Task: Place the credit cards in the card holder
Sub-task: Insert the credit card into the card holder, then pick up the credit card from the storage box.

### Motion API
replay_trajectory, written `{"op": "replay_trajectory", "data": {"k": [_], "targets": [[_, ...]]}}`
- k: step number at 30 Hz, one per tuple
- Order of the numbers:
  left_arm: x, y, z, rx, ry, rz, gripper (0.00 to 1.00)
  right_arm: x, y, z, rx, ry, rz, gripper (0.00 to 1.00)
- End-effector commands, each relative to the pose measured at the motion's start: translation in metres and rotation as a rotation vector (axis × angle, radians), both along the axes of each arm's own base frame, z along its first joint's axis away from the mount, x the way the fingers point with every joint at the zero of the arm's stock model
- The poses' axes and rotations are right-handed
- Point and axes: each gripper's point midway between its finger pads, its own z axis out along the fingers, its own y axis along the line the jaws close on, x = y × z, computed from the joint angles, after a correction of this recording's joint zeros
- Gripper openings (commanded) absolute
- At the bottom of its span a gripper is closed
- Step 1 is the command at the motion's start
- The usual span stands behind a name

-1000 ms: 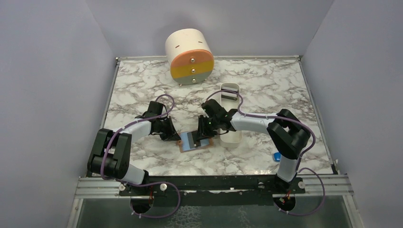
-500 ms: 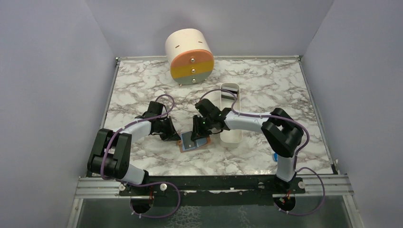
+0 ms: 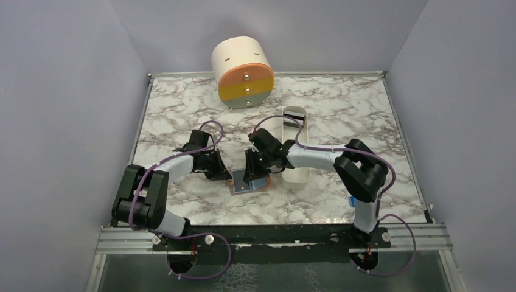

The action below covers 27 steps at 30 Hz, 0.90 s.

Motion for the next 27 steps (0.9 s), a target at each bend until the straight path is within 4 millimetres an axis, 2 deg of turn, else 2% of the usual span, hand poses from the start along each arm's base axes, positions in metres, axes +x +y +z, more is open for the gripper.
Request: {"op": "replay_trajectory", "data": {"k": [1, 3, 9, 12, 15, 17, 21, 27], "targets": [[-0.003, -0.003, 0.0, -0.011, -0.011, -0.024, 0.0, 0.009, 0.004, 0.039, 0.079, -0.165, 0.052, 0.34], [-0.003, -0.004, 0.0, -0.013, -0.012, -0.026, 0.0, 0.011, 0.005, 0.052, 0.099, -0.21, 0.089, 0.37], [-0.001, -0.005, 0.003, -0.019, -0.017, -0.05, 0.0, 0.021, 0.003, 0.085, 0.065, -0.319, 0.182, 0.35], [0.001, -0.007, 0.008, -0.028, -0.029, -0.065, 0.0, 0.032, -0.001, 0.104, 0.053, -0.398, 0.219, 0.31], [0.002, -0.01, 0.012, -0.046, -0.04, -0.087, 0.0, 0.054, -0.016, 0.12, -0.013, -0.488, 0.224, 0.31], [0.003, -0.012, 0.015, -0.059, -0.05, -0.098, 0.07, 0.071, -0.028, 0.132, -0.052, -0.555, 0.222, 0.31], [0.007, -0.014, 0.025, -0.065, -0.088, -0.106, 0.31, 0.104, -0.056, 0.157, -0.134, -0.71, 0.21, 0.31], [0.014, -0.009, 0.041, -0.036, -0.15, -0.101, 0.51, 0.151, -0.108, 0.178, -0.21, -0.832, 0.19, 0.3]]}}
